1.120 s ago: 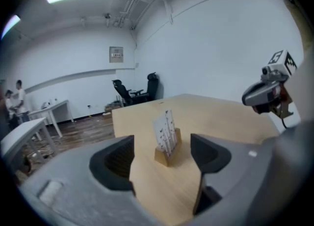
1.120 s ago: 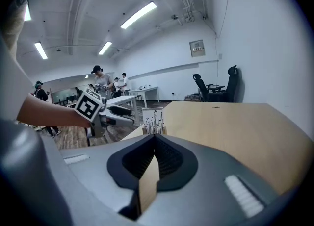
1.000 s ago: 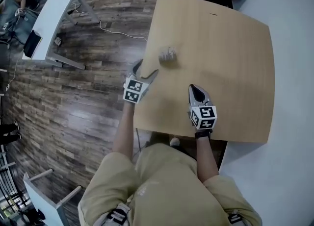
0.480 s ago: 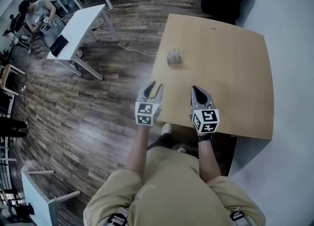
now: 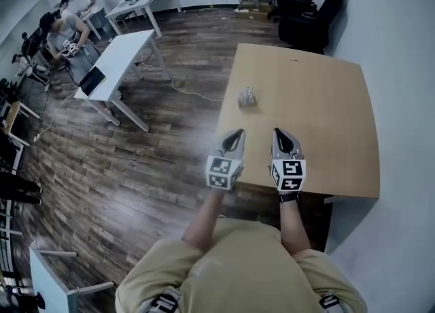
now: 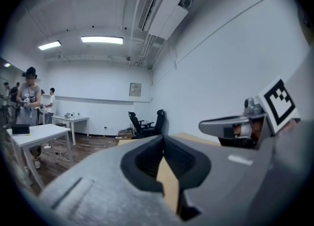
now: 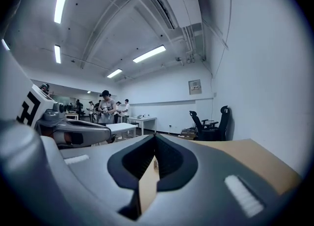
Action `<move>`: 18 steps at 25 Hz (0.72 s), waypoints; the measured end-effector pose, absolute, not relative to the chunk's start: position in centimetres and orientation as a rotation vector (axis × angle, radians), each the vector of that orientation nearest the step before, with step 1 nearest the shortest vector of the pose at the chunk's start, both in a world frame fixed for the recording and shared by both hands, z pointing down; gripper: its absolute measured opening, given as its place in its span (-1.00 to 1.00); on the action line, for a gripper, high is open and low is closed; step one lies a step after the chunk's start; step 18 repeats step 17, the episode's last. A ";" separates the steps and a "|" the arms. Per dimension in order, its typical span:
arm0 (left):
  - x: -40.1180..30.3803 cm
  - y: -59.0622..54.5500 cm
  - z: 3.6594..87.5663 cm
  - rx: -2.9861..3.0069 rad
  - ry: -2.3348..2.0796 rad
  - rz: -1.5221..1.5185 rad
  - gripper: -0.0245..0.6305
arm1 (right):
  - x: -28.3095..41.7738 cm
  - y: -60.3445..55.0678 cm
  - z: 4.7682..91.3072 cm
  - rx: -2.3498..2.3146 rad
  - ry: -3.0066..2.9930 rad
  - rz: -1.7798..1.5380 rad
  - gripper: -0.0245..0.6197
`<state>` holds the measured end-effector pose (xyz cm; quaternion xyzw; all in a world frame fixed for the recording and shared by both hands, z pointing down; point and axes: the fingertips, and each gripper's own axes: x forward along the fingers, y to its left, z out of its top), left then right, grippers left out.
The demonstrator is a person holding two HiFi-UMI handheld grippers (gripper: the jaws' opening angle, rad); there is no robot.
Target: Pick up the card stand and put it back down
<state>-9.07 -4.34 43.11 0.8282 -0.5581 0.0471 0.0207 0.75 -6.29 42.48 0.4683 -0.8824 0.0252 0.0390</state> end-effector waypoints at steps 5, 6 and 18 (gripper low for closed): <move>-10.0 -3.1 43.2 2.579 -1.717 0.175 -0.92 | -1.7 -5.5 41.1 1.452 -2.737 0.056 -0.91; -10.8 -3.0 43.4 2.566 -1.735 0.175 -0.92 | -2.5 -5.4 41.0 1.441 -2.742 0.042 -0.91; -16.2 -1.6 51.7 2.370 -1.751 0.200 -0.92 | -7.4 -5.6 46.6 1.200 -2.511 0.205 -0.91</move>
